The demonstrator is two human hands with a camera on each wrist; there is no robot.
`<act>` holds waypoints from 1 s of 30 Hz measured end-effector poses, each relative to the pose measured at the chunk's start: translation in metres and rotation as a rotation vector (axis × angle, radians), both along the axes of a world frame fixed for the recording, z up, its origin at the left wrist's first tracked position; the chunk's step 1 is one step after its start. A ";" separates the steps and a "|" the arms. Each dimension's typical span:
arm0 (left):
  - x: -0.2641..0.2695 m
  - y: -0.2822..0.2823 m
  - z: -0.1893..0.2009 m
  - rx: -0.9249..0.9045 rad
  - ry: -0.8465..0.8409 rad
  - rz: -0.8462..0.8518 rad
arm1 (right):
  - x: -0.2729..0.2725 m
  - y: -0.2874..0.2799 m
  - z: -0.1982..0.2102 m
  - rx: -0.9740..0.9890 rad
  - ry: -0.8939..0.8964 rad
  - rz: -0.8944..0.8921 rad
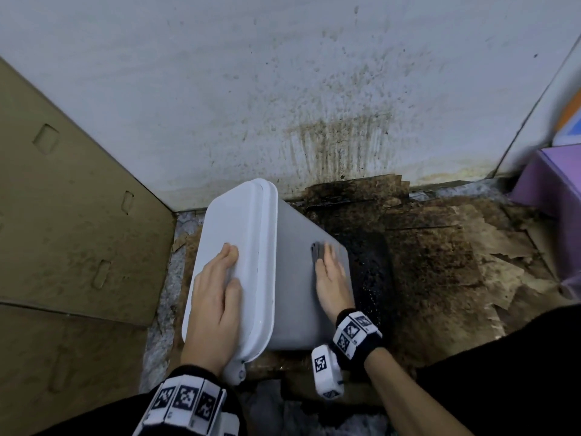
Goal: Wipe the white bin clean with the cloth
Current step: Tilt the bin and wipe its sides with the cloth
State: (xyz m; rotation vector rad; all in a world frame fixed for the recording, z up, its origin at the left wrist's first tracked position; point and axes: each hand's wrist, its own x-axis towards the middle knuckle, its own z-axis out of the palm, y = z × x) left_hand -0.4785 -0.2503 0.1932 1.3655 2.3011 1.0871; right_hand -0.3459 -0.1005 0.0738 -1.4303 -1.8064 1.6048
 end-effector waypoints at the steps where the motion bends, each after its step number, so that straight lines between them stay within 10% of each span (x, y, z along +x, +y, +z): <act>1: 0.000 0.000 0.000 0.003 0.000 0.004 | -0.003 -0.011 0.010 0.038 0.031 0.012; 10: -0.007 -0.004 -0.002 -0.001 0.001 0.021 | -0.003 -0.025 -0.006 0.346 0.096 0.200; 18: -0.004 -0.002 0.003 -0.017 -0.018 0.028 | 0.030 0.008 -0.054 0.034 -0.088 0.101; 30: -0.006 -0.004 0.002 -0.029 0.001 0.057 | 0.000 -0.060 -0.001 0.184 -0.007 -0.007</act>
